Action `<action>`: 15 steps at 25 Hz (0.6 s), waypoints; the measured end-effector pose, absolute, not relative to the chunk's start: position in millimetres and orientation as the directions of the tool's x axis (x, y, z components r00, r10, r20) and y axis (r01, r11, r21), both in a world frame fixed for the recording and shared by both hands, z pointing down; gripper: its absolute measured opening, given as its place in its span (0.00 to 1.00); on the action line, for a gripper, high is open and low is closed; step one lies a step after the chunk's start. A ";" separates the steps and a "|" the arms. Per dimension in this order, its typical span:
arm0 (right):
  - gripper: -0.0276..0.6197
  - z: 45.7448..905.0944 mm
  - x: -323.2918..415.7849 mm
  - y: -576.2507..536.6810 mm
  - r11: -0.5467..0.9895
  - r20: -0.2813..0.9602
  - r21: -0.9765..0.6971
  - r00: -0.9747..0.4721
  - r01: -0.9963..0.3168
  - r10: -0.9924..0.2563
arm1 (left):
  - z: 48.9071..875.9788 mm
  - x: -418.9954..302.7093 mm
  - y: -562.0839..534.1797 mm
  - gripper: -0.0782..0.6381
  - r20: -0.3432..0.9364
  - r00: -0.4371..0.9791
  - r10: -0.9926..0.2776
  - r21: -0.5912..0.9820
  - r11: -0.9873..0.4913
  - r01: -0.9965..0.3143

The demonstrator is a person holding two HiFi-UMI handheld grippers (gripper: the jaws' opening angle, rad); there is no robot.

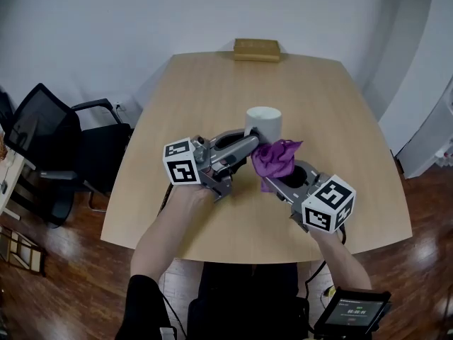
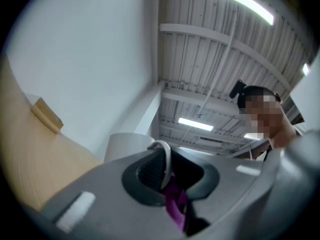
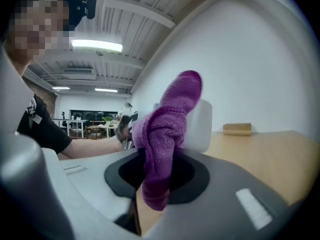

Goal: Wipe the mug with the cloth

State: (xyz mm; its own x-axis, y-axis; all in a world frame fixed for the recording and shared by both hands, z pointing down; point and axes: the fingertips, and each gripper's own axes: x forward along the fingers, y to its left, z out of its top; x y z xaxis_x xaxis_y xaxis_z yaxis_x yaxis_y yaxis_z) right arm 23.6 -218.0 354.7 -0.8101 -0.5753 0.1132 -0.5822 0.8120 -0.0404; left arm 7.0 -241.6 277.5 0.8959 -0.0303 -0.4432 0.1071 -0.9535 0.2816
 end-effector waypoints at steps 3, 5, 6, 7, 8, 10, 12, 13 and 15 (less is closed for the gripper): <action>0.17 358.7 31.4 -207.3 0.818 0.107 -0.083 -0.821 -0.569 -0.560 | 277.8 8.6 -239.9 0.19 -0.438 0.898 -0.034 0.277 -0.956 0.099; 0.17 327.8 40.1 -207.6 0.811 0.012 -0.075 -0.814 -0.580 -0.581 | 279.0 8.8 -241.4 0.19 -0.431 0.902 -0.036 0.281 -0.955 0.096; 0.17 307.4 44.6 -209.9 0.804 -0.044 -0.058 -0.803 -0.592 -0.595 | 279.9 9.1 -242.1 0.19 -0.426 0.904 -0.035 0.282 -0.955 0.096; 0.17 286.8 48.8 -213.4 0.793 -0.097 -0.038 -0.787 -0.609 -0.609 | 281.3 9.7 -242.5 0.19 -0.420 0.907 -0.032 0.282 -0.955 0.096; 0.17 268.1 52.3 -217.9 0.779 -0.142 -0.020 -0.770 -0.626 -0.622 | 283.3 10.8 -242.3 0.19 -0.412 0.911 -0.028 0.281 -0.955 0.097; 0.17 244.1 55.8 -229.7 0.755 -0.192 0.004 -0.742 -0.656 -0.643 | 287.4 14.3 -240.2 0.19 -0.400 0.917 -0.017 0.277 -0.955 0.103; 0.17 245.0 50.9 -243.4 0.747 -0.168 0.000 -0.736 -0.665 -0.655 | 288.0 16.3 -237.5 0.19 -0.400 0.916 -0.007 0.274 -0.955 0.112; 0.17 252.4 46.1 -248.3 0.752 -0.143 -0.016 -0.743 -0.659 -0.654 | 287.5 16.5 -236.5 0.19 -0.402 0.916 -0.007 0.273 -0.955 0.112; 0.17 269.5 37.4 -249.2 0.768 -0.109 -0.052 -0.761 -0.638 -0.639 | 288.2 16.6 -236.4 0.19 -0.397 0.917 -0.017 0.273 -0.957 0.100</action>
State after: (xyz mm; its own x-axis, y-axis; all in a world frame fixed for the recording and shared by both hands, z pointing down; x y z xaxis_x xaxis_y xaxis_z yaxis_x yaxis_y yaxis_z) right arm 37.4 -249.2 269.5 -0.7612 -0.6393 -0.1088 -0.6379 0.7684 -0.0519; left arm 16.6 -236.4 288.2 0.9175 -0.0174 -0.3974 0.1003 -0.9567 0.2733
